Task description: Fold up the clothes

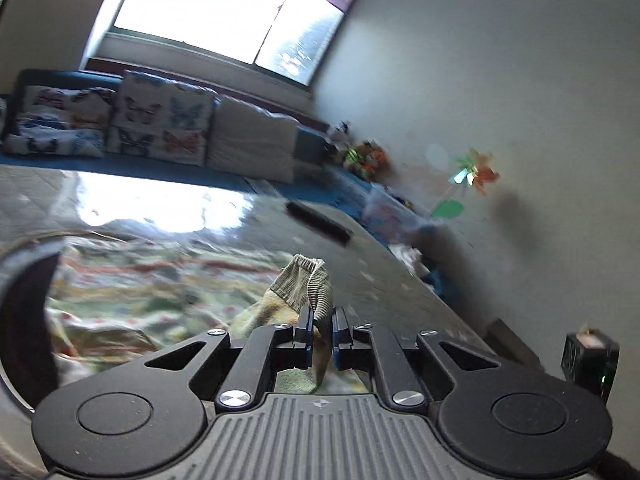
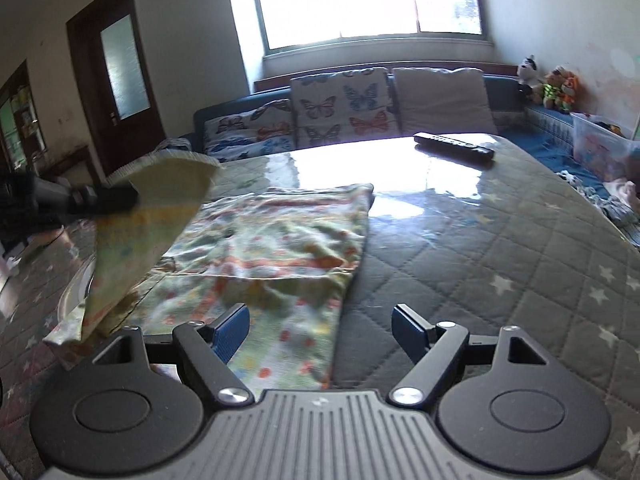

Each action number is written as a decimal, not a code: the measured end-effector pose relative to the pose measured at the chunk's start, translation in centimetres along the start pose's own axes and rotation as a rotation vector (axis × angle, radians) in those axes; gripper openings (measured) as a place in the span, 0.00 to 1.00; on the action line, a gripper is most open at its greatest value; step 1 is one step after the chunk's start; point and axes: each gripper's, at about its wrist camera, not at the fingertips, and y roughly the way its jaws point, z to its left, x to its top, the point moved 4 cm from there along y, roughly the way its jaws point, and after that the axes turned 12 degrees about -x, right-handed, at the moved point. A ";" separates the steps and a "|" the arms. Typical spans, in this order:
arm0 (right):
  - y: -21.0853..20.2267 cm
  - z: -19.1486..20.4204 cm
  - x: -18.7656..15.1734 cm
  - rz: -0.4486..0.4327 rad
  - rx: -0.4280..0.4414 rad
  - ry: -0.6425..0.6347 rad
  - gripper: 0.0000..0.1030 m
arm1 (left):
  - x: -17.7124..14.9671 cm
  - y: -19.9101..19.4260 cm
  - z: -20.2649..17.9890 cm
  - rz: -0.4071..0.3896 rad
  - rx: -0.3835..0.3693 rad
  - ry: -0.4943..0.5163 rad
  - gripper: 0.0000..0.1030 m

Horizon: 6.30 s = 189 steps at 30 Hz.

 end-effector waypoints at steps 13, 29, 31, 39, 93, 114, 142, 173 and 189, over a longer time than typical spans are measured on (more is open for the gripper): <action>1.8 1.5 0.6 0.039 0.072 -0.001 0.53 | -2.9 -3.1 3.9 0.076 0.199 0.066 0.45; 5.5 5.4 0.3 0.085 0.040 -0.103 0.08 | -5.6 -5.7 11.5 0.155 0.452 0.029 0.37; 5.1 5.5 0.6 0.069 0.034 -0.121 0.09 | -5.2 -5.9 11.7 0.150 0.460 0.021 0.37; 4.8 7.4 1.1 0.048 0.103 -0.174 0.13 | -3.6 -4.6 9.0 0.125 0.410 0.128 0.35; -0.1 10.0 -2.7 0.039 0.264 -0.462 0.29 | -6.5 -4.0 0.3 0.202 0.169 0.526 0.15; -2.2 8.7 -0.1 -0.001 0.313 -0.290 0.09 | -9.4 -7.4 3.3 0.267 0.374 0.690 0.06; 1.0 9.6 6.9 -0.034 0.272 -0.311 0.16 | -3.0 -6.6 4.2 0.244 0.357 0.462 0.06; 8.8 4.4 2.4 0.100 0.127 -0.061 0.32 | -2.0 -4.5 9.3 0.181 0.589 0.285 0.35; 9.3 9.5 3.0 0.118 0.176 -0.201 0.45 | -1.5 2.0 7.5 0.262 0.344 0.241 0.34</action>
